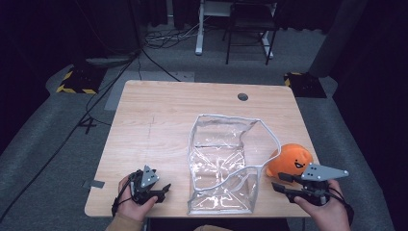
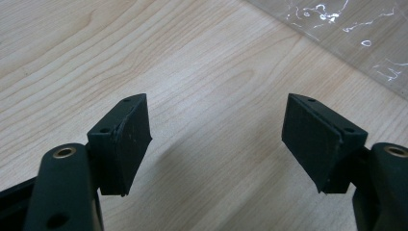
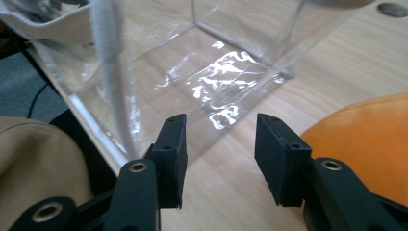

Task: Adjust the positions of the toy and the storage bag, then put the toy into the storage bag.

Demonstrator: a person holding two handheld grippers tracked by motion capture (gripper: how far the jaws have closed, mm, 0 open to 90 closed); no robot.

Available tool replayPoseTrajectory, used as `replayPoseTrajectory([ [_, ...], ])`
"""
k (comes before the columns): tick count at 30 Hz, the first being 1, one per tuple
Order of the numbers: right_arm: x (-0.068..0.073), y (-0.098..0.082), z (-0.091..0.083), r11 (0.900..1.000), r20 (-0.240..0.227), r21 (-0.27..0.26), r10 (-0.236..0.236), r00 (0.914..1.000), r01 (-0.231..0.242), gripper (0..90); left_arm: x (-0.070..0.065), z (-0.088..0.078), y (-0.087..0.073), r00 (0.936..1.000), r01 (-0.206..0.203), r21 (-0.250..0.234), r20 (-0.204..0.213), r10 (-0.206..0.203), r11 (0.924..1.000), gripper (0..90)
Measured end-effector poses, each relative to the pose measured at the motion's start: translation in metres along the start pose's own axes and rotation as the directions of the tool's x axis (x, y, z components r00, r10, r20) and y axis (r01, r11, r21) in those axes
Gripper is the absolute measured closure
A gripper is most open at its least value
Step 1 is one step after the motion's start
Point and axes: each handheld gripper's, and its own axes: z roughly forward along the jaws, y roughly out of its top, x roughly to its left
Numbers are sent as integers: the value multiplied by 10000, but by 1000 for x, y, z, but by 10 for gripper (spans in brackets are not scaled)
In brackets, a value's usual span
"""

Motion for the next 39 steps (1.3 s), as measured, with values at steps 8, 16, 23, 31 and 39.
replayPoseTrajectory([
  [8,-19,14,-9,9997,514,-251,4,9987,9,546,-1,1,1,9996,-2,-27,291,3,10000,255],
  [16,-42,22,-16,9992,1048,-371,172,9943,-134,510,3,-3,-4,10000,86,71,7,-86,9999,257],
  [23,-67,28,-17,9987,1293,-225,481,9904,-455,491,8,-8,-12,9990,362,196,-276,-357,9992,257],
  [31,-94,30,-16,9965,1562,-178,838,9842,-820,458,15,-12,-20,9966,729,324,-411,-716,9968,258],
  [39,-119,17,-11,9890,1844,43,1447,9721,-1480,448,19,-14,-25,9943,979,242,-436,-968,9949,257],
])
